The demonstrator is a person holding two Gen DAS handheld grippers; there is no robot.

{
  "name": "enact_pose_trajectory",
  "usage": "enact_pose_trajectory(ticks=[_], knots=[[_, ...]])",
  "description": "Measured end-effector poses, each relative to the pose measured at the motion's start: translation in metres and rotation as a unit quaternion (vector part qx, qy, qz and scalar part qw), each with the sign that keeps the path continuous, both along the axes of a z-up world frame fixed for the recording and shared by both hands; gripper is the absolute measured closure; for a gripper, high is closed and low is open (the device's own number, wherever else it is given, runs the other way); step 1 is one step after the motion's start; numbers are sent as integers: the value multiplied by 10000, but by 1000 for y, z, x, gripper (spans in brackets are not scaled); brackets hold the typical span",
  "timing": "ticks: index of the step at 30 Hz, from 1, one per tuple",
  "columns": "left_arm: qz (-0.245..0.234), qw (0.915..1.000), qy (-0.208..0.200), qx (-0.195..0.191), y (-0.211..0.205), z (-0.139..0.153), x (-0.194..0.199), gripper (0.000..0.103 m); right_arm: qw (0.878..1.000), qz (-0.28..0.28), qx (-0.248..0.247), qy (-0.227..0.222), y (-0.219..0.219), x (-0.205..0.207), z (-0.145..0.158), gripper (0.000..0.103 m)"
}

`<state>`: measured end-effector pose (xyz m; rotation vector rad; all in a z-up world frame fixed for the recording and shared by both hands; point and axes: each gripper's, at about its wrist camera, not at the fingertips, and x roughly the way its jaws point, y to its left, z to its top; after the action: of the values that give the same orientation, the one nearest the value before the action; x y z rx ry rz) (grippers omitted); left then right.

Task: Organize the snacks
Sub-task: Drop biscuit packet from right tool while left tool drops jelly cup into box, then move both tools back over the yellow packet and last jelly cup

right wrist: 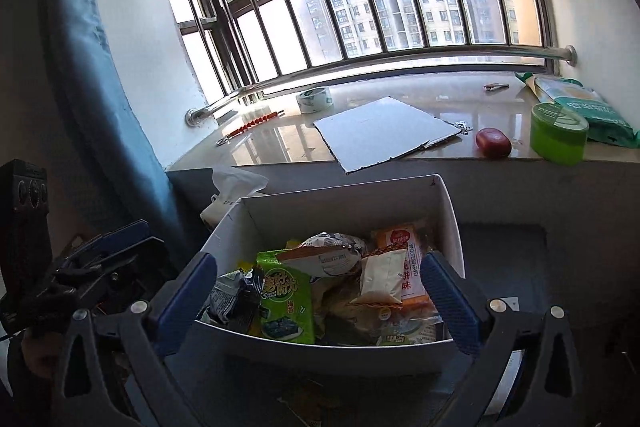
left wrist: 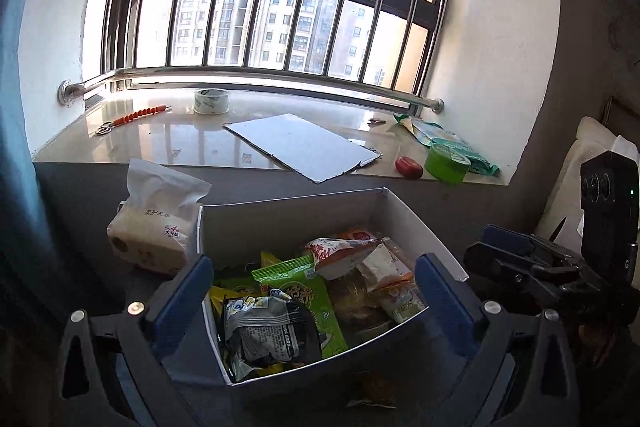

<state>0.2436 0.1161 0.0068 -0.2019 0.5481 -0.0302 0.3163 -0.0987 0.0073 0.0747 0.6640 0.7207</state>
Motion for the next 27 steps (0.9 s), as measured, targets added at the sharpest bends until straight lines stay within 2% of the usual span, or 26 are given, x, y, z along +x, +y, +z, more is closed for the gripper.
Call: enact_pose_trajectory(ticks=[8, 13, 18, 21, 24, 27], knots=[[-464, 9976, -374, 356, -36, -5, -93, 0, 9986, 376, 354, -140, -42, -85, -4, 0], [-561, 9975, -404, 132, -53, -30, -150, 0, 9986, 266, 453, -34, -86, -145, -33, 0], [-437, 9988, -168, -120, -64, -65, -184, 0, 9978, -308, 544, 207, -127, -190, -69, 0], [-561, 9979, 25, -307, -71, -82, -195, 0, 9973, -457, 441, 381, -139, -203, -87, 0], [-588, 9979, 208, -163, -82, -93, -195, 0, 9967, -391, 390, 601, -134, -200, -100, 0], [-746, 9967, 274, -139, -91, -99, -195, 0, 9984, -196, 131, 518, -113, -193, -107, 0]])
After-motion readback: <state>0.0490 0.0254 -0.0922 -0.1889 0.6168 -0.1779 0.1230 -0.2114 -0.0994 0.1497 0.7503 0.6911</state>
